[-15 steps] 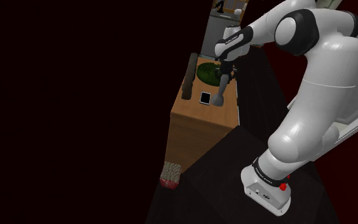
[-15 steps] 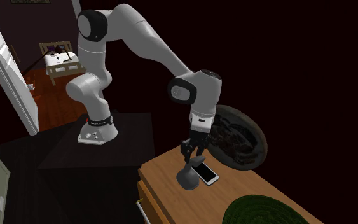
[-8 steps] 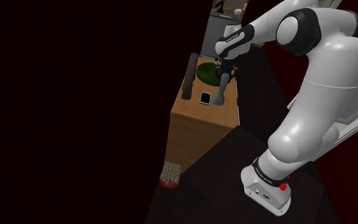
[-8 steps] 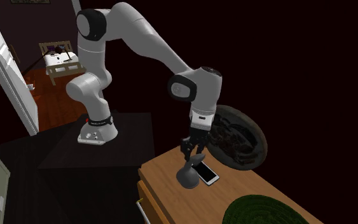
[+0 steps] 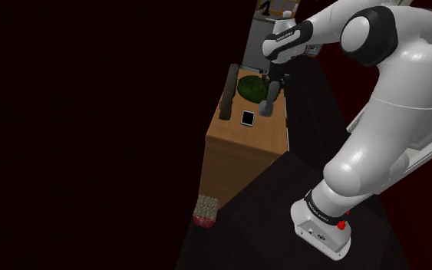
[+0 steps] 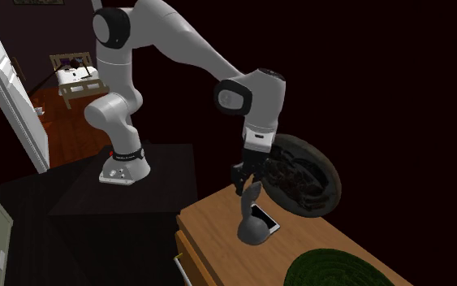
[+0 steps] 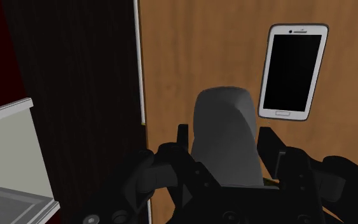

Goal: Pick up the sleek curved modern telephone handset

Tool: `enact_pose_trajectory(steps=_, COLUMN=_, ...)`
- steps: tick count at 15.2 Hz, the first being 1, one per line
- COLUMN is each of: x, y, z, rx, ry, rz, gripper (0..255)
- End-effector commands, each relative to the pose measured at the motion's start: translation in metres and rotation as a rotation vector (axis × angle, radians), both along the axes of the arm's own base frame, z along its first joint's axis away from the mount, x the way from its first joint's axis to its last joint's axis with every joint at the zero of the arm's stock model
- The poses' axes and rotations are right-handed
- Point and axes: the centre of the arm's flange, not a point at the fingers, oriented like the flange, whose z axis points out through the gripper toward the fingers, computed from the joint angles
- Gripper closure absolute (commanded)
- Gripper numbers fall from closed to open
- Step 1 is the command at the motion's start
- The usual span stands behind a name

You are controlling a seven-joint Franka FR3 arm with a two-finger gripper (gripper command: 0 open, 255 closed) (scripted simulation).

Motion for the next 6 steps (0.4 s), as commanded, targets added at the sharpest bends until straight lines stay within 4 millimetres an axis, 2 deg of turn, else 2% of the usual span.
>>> enact_pose_trajectory(steps=1, x=0.000, y=-0.001, z=0.012, rx=0.000, ry=0.000, rz=0.000, gripper=255)
enact_pose_trajectory(steps=4, x=0.000, y=-0.001, z=0.027, rx=0.000, ry=0.000, rz=0.000, gripper=255)
enact_pose_trajectory(steps=6, x=0.000, y=-0.001, z=0.028, rx=0.000, ry=0.000, rz=0.000, gripper=255)
